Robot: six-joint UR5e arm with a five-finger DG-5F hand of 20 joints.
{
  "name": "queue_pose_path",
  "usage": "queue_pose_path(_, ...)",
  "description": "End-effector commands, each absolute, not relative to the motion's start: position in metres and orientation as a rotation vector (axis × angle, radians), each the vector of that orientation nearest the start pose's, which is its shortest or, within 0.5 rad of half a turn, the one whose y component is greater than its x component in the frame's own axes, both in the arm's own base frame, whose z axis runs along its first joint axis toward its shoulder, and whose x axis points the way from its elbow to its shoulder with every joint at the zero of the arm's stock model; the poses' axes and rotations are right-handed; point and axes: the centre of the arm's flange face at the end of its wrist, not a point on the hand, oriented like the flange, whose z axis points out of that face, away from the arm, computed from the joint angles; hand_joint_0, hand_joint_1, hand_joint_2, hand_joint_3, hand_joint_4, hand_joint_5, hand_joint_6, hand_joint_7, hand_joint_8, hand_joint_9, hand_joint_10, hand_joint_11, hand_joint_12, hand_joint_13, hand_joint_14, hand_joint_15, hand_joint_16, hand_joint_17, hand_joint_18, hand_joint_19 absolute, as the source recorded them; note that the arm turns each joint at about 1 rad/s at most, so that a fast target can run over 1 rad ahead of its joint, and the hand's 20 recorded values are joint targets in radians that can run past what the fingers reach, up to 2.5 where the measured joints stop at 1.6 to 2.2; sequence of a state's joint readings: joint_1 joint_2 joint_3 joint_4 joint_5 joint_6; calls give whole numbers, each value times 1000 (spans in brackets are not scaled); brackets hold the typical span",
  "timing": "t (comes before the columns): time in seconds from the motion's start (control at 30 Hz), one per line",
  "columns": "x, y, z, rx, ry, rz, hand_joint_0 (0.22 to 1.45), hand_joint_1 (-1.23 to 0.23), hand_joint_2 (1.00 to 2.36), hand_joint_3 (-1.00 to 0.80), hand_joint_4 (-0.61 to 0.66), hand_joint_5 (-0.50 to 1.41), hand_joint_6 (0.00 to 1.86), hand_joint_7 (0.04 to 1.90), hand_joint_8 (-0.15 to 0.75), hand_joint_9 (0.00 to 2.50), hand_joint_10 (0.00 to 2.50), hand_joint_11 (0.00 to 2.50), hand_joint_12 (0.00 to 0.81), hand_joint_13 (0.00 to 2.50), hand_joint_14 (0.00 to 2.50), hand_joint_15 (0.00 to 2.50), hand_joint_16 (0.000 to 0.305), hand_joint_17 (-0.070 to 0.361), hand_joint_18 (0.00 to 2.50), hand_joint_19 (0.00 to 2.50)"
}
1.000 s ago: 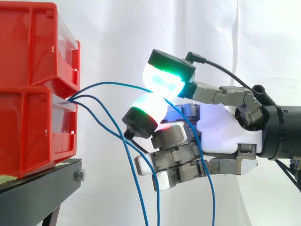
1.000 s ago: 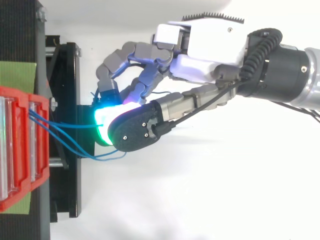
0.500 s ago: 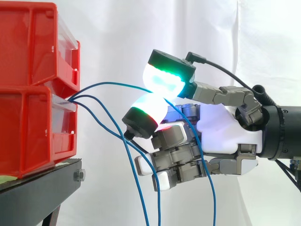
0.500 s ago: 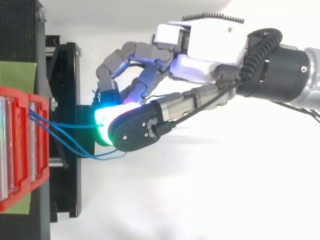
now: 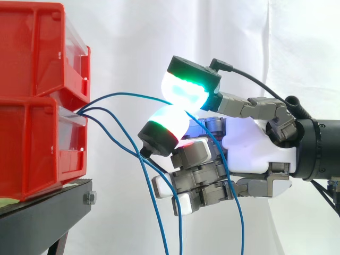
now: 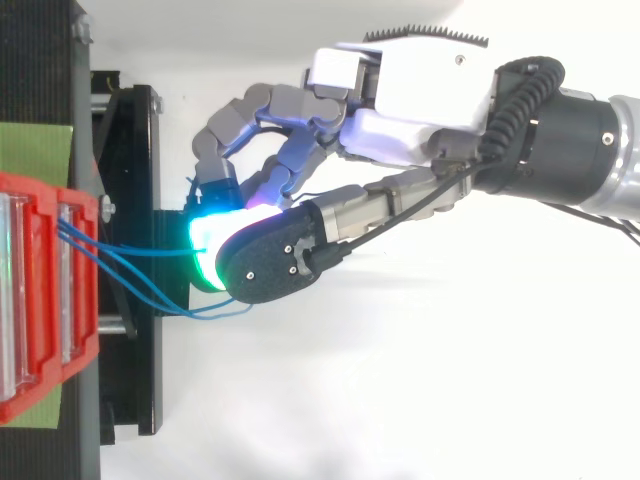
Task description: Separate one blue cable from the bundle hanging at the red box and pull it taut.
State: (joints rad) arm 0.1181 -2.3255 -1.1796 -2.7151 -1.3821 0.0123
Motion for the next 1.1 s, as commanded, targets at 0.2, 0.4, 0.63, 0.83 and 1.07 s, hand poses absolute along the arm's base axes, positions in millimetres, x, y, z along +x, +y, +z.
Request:
queue_pose_path(0.2, 774, -61, 239, 1211, 1101, 1202, 772, -710, 1019, -185, -82, -193, 1013, 1232, 352, 1066, 8, 1207, 371, 767, 20, 593, 47, 106, 688, 702)
queue_pose_path(0.4, 774, -61, 239, 1212, 1100, 1201, 770, -709, 1019, -179, -82, -194, 1014, 1223, 347, 1067, 9, 1200, 368, 755, 19, 593, 47, 106, 681, 694)
queue_pose_path(0.63, 774, -61, 239, 1211, 1101, 1202, 769, -710, 1019, -179, -81, -194, 1014, 1221, 351, 1066, 8, 1207, 368, 750, 19, 584, 47, 106, 677, 691)
queue_pose_path(0.83, 774, -61, 239, 1212, 1100, 1201, 769, -710, 1020, -182, -78, -194, 1014, 1219, 352, 1065, 8, 1198, 367, 749, 18, 589, 47, 105, 675, 694)
queue_pose_path(1.07, 774, -61, 239, 1211, 1101, 1202, 770, -710, 1018, -183, -82, -194, 1014, 1222, 351, 1058, 10, 1190, 369, 747, 19, 584, 47, 105, 672, 693)
